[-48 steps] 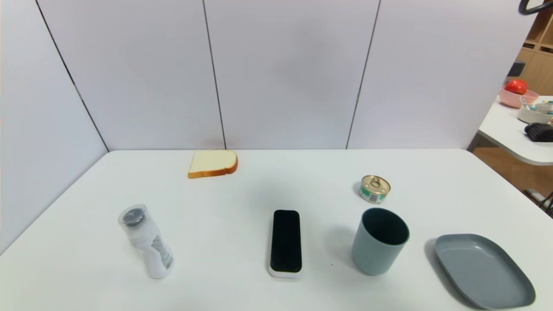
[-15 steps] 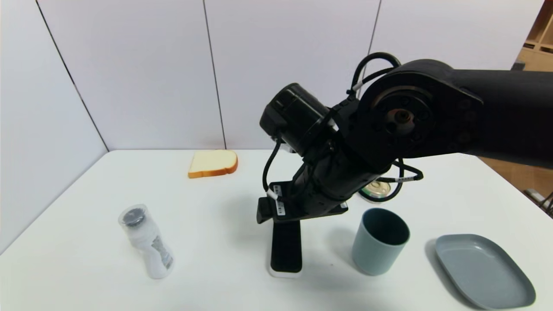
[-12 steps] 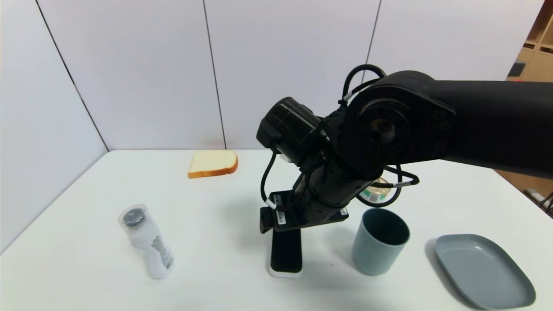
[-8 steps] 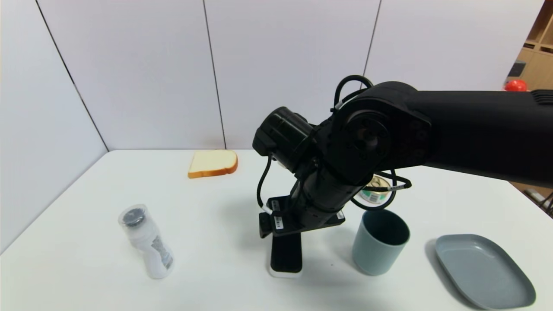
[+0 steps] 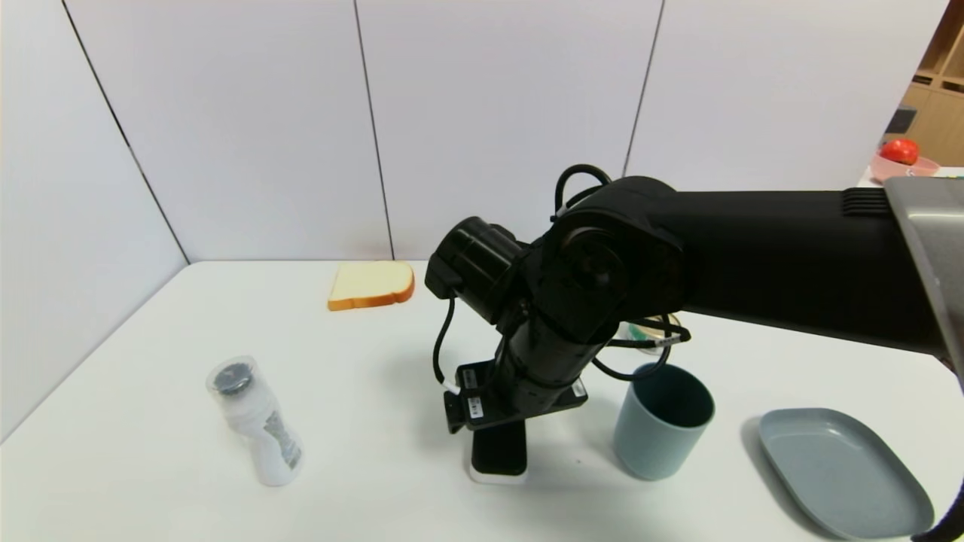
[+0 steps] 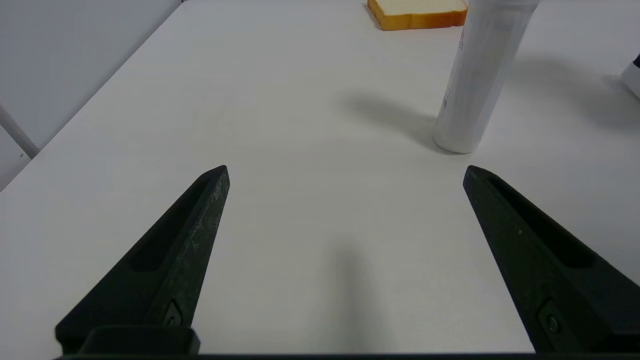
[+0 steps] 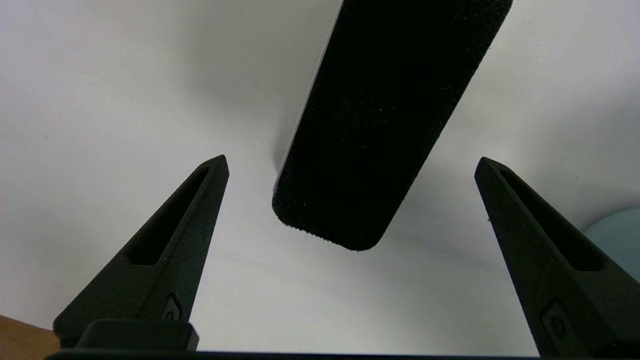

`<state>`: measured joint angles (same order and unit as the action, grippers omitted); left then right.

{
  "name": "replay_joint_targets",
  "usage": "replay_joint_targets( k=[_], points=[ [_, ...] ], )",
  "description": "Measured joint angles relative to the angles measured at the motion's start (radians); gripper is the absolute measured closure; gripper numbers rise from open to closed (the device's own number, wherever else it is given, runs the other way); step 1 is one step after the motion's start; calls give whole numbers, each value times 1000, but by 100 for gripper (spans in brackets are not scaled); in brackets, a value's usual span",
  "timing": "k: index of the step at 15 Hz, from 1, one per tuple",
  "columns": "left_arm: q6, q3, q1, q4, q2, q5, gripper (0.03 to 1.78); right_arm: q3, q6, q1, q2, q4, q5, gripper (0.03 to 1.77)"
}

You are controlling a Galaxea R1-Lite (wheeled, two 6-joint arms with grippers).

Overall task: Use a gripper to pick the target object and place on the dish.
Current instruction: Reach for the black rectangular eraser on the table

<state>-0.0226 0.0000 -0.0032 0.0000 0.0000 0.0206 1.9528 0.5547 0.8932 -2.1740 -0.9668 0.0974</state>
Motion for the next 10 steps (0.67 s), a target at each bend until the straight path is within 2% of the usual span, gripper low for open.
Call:
replay_joint_targets(
  k=[7,10],
  points=[
    [0,0,0,0,0,0,12,0,-6,-3,-54,13,11,9],
    [0,0,0,0,0,0,12,1,-8,-7,-71,61,18,9]
  ],
)
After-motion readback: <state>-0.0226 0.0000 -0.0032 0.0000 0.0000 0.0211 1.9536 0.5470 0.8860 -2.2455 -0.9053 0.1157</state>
